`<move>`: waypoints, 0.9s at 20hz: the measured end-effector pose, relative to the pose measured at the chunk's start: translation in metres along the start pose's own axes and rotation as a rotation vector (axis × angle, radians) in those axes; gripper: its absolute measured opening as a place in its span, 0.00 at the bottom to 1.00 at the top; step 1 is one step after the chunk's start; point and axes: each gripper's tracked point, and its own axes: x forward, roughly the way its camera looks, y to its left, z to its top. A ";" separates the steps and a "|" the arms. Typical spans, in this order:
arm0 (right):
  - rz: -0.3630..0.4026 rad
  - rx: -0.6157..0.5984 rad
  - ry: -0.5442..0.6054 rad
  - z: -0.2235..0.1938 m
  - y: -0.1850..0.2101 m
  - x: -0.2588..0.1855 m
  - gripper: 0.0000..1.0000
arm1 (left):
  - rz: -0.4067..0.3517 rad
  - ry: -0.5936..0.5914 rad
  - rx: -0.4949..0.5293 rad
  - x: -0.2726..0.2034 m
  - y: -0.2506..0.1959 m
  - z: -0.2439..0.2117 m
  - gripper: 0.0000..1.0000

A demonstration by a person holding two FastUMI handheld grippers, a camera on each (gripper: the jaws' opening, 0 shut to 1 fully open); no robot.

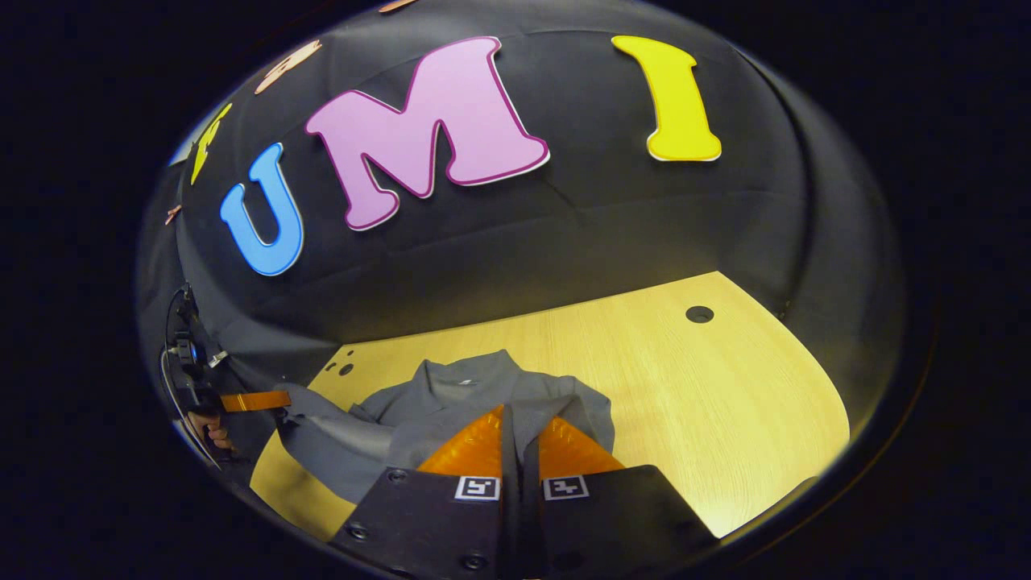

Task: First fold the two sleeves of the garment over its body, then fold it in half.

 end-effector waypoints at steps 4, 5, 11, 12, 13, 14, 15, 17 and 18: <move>-0.043 -0.041 0.032 -0.013 -0.019 0.045 0.05 | 0.030 0.028 0.017 0.054 0.012 -0.006 0.05; -0.061 -0.050 0.046 -0.020 -0.026 0.058 0.05 | 0.041 0.043 0.015 0.067 0.014 -0.012 0.05; -0.111 -0.088 0.197 -0.076 -0.050 0.109 0.05 | 0.121 0.137 0.065 0.126 0.033 -0.047 0.05; -0.114 -0.086 0.222 -0.085 -0.053 0.114 0.05 | 0.134 0.153 0.071 0.131 0.036 -0.052 0.05; -0.118 -0.084 0.256 -0.097 -0.056 0.118 0.06 | 0.146 0.167 0.074 0.136 0.038 -0.058 0.05; -0.130 -0.089 0.282 -0.106 -0.061 0.120 0.08 | 0.153 0.182 0.070 0.140 0.038 -0.063 0.05; -0.131 -0.088 0.299 -0.111 -0.061 0.121 0.10 | 0.162 0.199 0.066 0.140 0.041 -0.070 0.05; -0.129 -0.082 0.292 -0.109 -0.057 0.123 0.17 | 0.172 0.201 0.058 0.142 0.043 -0.074 0.07; -0.126 -0.071 0.292 -0.109 -0.055 0.122 0.19 | 0.178 0.197 0.057 0.141 0.043 -0.072 0.13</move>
